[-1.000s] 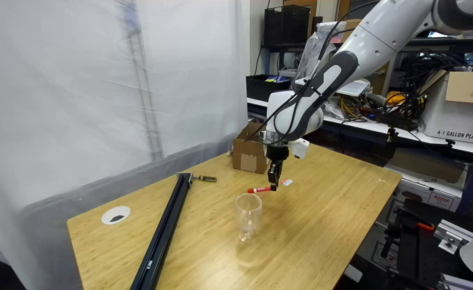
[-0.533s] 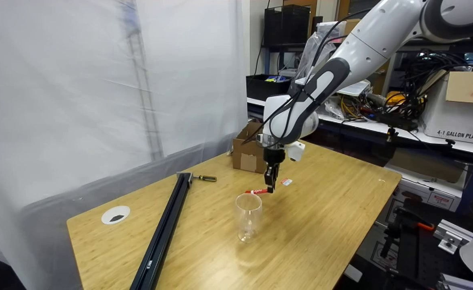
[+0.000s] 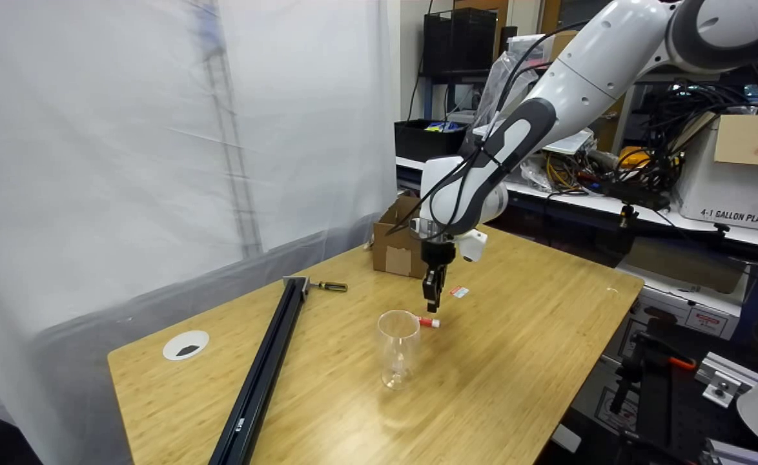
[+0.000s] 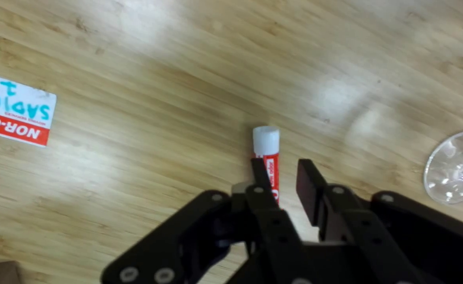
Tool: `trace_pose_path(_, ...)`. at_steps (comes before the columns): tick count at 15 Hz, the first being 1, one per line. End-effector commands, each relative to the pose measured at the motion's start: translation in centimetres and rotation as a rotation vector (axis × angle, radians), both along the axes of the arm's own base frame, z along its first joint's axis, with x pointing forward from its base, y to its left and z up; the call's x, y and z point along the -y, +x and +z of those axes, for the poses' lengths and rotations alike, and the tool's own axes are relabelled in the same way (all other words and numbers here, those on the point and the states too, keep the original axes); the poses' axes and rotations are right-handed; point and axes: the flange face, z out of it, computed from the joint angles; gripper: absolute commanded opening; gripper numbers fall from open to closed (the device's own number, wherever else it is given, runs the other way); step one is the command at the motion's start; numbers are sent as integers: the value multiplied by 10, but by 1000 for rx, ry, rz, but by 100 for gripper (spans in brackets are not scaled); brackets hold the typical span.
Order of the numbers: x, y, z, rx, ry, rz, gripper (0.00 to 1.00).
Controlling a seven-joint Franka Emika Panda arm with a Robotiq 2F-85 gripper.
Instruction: Remove the marker from the glass and put it on the table.
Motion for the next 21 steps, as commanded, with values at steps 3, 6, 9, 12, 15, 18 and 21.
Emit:
trace_pose_path(3,2,4,3,2,12,13,70)
trace_pose_path(6,1,4,4,1,12,13,90)
trace_pose_path(9,1,4,6,4,10,14,100)
trace_pose_path(12,-1,6,11,9,6,16,100)
trace_pose_path(15,-3,8,20,14,-3,5,100)
trace_pose_path(18,-3,9,12,24,2,3,100)
trace_pose_path(21,-4,9,12,24,2,3,100)
